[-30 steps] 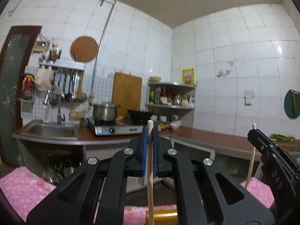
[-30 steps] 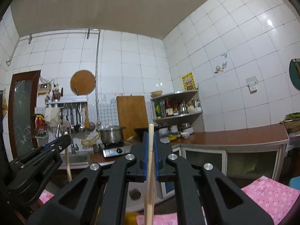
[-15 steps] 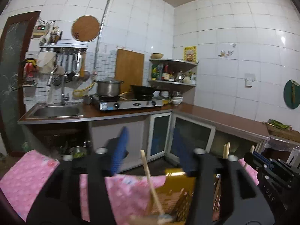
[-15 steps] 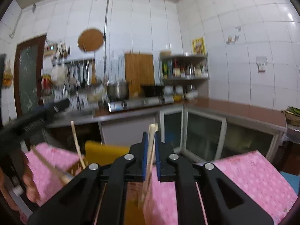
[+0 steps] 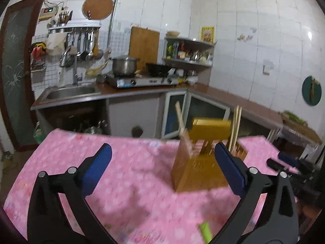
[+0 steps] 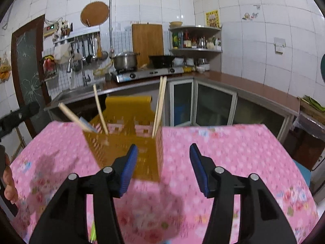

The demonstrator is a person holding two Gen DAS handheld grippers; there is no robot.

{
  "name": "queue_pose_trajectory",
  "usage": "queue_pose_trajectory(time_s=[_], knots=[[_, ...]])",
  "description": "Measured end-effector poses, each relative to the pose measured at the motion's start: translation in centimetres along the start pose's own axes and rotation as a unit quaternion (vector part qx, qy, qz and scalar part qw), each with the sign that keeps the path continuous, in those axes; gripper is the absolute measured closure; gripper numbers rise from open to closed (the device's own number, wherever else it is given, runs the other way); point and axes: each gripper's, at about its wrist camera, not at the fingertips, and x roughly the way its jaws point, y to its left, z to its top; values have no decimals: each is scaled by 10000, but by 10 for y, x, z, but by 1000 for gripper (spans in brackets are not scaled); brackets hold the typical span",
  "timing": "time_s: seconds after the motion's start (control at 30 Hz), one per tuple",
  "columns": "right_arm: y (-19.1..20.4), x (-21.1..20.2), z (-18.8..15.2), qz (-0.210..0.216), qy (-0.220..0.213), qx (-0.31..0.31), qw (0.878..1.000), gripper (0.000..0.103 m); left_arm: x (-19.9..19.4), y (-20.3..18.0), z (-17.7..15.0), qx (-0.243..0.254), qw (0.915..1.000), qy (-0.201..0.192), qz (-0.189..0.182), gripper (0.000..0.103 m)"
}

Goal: Organize utensils
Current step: 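Open both tools and withdraw from the holder, then move the left tool down toward the green frog-handled fork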

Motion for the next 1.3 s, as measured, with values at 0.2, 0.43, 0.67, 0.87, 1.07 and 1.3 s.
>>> queue_pose_trajectory(time_s=[0.2,0.43,0.67,0.87,1.07,1.3], knots=[[11,-9,-33,98,349,103,9993,50,-6,23,-43,-239,9985,497,71,5],[25,-7,-76,248,852,112,9960,50,-7,33,-78,-265,9949,961,154,5],[53,1,-110,368,1502,-189,9878,52,-5,35,-106,3,9896,1415,274,5],[71,8,-124,510,1894,-245,9803,63,-3,47,-110,-144,9858,1652,275,5],[86,12,-129,557,2158,-273,9745,73,-3,58,-113,-157,9822,1825,413,5],[102,20,-133,334,2425,-440,9686,79,2,73,-116,-265,9764,2084,500,5]])
